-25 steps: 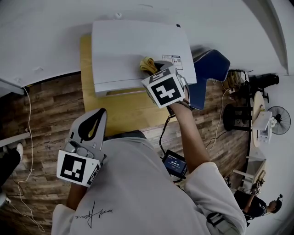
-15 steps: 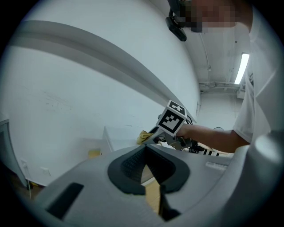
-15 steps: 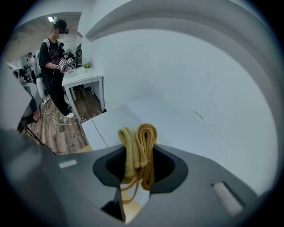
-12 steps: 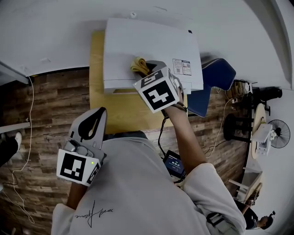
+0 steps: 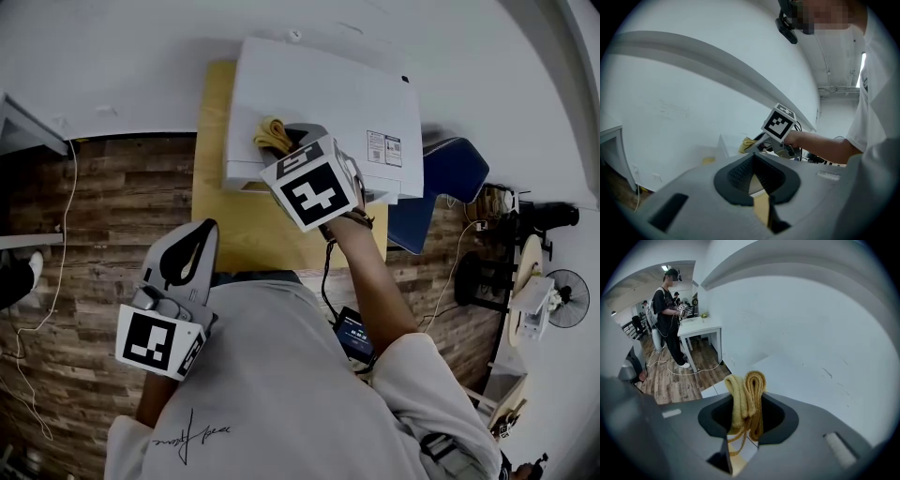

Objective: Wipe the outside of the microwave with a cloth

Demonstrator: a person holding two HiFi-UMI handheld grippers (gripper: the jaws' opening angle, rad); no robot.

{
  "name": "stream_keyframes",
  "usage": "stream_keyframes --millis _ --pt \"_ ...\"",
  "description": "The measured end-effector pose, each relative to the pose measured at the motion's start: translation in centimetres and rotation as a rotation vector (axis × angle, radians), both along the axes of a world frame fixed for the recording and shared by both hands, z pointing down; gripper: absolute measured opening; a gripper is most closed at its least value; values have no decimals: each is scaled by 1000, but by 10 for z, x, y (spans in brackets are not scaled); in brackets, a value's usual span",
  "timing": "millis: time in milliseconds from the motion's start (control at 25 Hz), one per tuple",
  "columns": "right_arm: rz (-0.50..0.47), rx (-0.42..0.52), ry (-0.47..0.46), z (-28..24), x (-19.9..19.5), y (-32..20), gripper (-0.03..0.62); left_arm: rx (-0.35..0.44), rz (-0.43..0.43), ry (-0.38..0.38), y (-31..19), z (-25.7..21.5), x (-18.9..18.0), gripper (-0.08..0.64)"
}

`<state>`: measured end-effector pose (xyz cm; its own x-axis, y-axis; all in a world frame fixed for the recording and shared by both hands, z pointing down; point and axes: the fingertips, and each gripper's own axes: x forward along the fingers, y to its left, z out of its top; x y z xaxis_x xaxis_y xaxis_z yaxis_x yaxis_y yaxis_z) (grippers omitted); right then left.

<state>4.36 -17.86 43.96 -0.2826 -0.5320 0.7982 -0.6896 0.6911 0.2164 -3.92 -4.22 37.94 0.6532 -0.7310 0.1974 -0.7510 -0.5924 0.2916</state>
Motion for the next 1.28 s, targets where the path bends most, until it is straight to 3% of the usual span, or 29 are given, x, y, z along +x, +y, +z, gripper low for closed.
stream_keyframes --millis 160,360,480,600,720,920,1280 --pt "-25 -7 0 0 -14 0 123 3 -27 -1 1 -1 -6 -2" --pt "-61 -53 -105 0 -44 3 123 2 -67 -1 3 -2 -16 -2" --pt "-133 -78 -154 0 -71 10 123 3 -95 0 5 -3 -23 -2" --pt "-233 -158 -300 -12 -106 33 123 9 -127 1 7 -6 -33 -2" --pt "-265 -192 -443 -33 -121 52 123 22 -156 5 7 -9 -42 -2" --pt "-207 -115 -472 -48 -94 54 123 32 -131 -20 5 -9 -40 -2" --pt "-24 -16 -557 -57 -16 65 123 56 9 -40 1 -15 -2 -2"
